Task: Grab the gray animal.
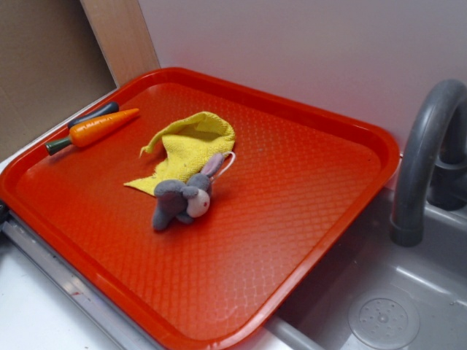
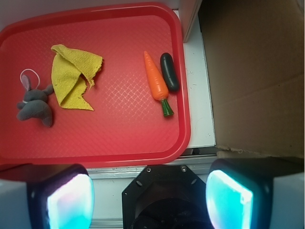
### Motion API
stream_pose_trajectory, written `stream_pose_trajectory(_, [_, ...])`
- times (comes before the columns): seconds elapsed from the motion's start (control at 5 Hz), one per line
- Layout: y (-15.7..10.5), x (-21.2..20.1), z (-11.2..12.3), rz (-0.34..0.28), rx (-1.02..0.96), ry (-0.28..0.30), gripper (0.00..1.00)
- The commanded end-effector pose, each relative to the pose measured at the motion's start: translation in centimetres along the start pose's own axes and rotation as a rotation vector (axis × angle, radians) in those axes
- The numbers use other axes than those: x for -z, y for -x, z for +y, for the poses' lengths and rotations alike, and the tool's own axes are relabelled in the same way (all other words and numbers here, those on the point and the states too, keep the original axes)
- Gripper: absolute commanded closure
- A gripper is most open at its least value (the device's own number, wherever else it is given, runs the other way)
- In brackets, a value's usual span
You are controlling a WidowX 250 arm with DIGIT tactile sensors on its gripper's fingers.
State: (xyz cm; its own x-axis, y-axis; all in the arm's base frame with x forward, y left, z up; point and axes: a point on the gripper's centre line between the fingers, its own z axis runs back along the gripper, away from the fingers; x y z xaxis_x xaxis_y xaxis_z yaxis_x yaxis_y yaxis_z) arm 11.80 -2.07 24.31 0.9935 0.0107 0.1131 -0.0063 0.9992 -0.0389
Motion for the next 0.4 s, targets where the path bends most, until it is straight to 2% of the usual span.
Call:
stream_pose_trajectory(0.0, [0.0, 0.0, 0.0, 0.0, 0.0, 0.0, 0.0])
stream_pose_trajectory(0.2, [-1.3, 0.1, -2.0, -0.009, 0.088, 0.002, 0.0])
